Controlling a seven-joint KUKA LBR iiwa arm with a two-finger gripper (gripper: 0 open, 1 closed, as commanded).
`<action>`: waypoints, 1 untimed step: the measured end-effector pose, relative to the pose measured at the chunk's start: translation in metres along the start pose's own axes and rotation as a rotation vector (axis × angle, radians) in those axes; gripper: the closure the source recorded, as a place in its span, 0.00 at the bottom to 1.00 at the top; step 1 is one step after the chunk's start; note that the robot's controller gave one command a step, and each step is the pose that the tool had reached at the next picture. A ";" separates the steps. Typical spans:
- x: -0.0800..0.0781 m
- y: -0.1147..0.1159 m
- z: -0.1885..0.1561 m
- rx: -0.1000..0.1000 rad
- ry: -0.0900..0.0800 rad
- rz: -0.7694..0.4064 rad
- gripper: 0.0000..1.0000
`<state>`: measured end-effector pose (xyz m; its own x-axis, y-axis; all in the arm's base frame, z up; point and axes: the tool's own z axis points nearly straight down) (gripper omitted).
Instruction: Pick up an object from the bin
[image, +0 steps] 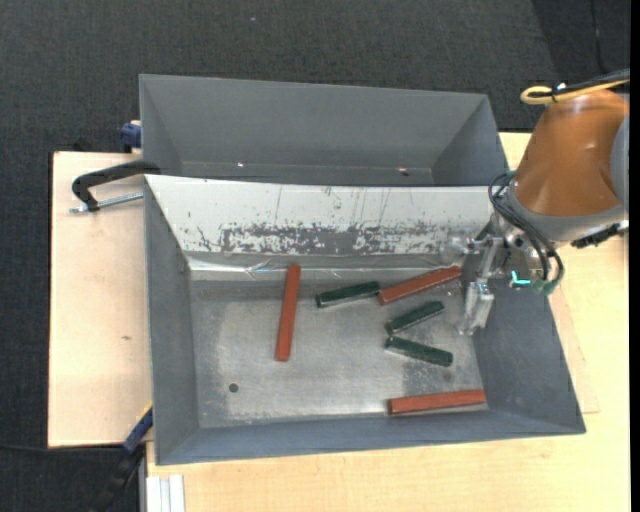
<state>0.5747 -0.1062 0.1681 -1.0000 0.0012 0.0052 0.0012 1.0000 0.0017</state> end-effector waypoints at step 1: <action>-0.002 0.000 -0.004 0.001 -0.008 -0.001 0.00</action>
Offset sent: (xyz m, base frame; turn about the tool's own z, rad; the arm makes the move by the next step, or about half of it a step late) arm 0.0119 0.0155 -0.0981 0.0201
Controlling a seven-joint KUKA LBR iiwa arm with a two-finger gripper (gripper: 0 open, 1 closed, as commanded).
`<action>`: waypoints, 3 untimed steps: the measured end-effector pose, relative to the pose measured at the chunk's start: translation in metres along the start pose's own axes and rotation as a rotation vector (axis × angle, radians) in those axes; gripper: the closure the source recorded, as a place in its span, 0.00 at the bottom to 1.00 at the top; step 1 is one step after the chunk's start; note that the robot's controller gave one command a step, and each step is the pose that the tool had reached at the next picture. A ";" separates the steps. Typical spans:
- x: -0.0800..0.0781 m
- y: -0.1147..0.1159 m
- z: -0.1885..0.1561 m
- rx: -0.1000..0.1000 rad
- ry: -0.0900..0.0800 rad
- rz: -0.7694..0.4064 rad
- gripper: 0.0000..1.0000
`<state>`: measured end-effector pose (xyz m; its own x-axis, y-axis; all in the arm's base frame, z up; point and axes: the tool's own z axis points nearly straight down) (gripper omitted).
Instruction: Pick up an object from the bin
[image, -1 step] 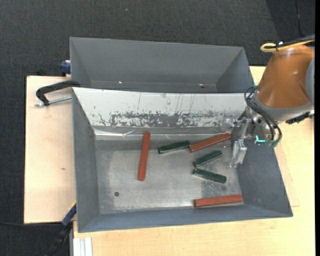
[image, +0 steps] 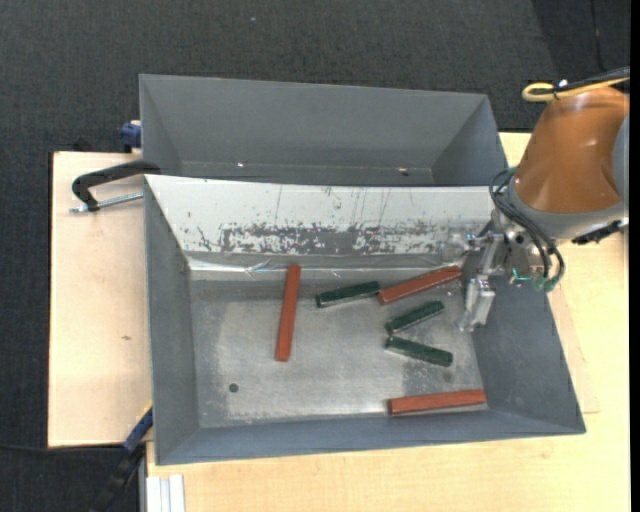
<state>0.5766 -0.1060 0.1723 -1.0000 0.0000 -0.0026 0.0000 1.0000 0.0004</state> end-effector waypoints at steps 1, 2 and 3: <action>-0.007 0.007 0.045 0.001 -0.008 0.011 0.00; 0.011 0.018 0.099 0.000 -0.001 0.019 0.00; 0.005 0.020 0.104 0.001 -0.002 0.015 0.00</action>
Offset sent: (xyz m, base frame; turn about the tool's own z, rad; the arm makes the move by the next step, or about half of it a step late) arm -0.0142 0.0186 -0.1023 0.0200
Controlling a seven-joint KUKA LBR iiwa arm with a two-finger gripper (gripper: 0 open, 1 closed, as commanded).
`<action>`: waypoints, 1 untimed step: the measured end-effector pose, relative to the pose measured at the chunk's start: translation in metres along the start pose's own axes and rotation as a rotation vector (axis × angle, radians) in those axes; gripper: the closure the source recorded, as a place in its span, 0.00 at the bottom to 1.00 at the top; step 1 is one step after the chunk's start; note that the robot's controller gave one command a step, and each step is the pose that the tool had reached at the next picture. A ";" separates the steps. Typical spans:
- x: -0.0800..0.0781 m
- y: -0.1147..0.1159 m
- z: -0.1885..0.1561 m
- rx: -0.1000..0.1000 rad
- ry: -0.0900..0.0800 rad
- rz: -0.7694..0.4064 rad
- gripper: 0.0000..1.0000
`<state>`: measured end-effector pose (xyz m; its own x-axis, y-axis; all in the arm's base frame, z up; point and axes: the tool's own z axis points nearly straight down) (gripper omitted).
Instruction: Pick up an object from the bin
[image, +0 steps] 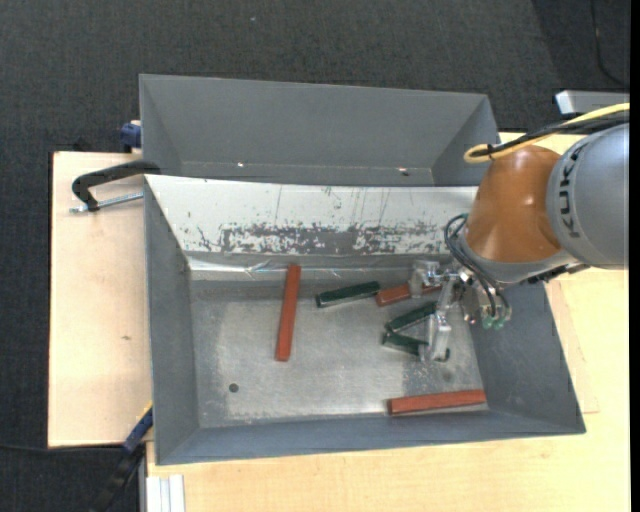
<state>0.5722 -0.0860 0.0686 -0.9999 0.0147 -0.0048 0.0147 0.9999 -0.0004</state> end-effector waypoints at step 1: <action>-0.007 0.011 -0.006 0.000 -0.008 0.161 1.00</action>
Offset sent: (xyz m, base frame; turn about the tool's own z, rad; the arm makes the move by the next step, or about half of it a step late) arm 0.0000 0.0000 0.0000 0.0000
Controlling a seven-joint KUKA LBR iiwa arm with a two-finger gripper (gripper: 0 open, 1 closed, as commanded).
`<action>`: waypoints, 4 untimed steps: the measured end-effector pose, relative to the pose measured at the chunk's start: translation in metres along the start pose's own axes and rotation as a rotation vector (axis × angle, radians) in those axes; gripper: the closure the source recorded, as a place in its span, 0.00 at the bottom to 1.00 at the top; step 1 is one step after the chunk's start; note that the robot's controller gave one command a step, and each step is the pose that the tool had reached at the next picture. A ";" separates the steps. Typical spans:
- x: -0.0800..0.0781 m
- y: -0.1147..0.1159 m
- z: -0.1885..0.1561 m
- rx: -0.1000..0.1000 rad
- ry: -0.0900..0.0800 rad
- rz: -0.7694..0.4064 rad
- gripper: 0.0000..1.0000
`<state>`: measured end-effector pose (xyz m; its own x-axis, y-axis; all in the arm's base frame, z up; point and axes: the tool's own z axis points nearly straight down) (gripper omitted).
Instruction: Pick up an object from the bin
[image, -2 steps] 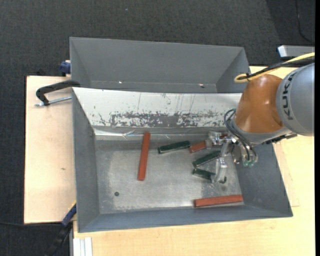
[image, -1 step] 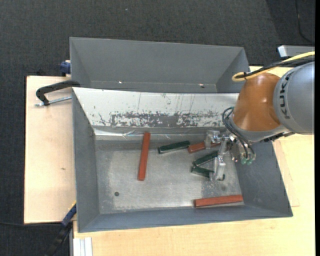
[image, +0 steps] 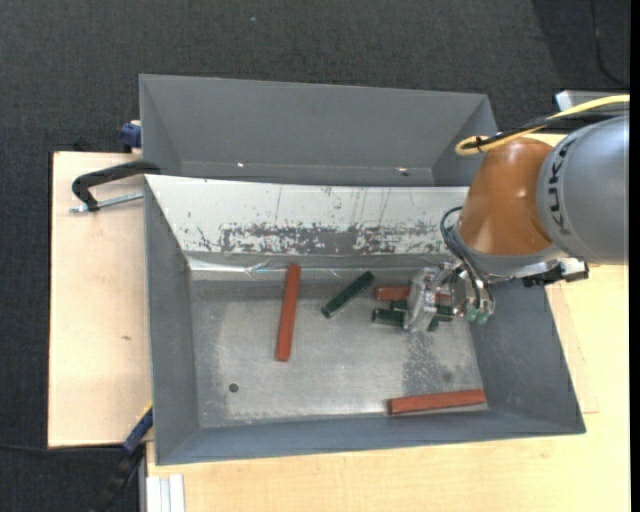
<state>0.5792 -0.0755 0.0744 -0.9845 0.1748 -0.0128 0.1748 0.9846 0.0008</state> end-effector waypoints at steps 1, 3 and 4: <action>0.002 0.001 0.002 0.000 0.005 -0.001 0.00; 0.000 0.000 -0.001 0.000 0.001 -0.001 1.00; 0.004 -0.032 -0.125 0.000 0.007 -0.065 1.00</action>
Offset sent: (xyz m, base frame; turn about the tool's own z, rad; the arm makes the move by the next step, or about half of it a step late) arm 0.0000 0.0000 0.0000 0.0000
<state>0.5684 -0.1058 0.1998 -0.9938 0.1106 -0.0062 0.1106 0.9939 0.0001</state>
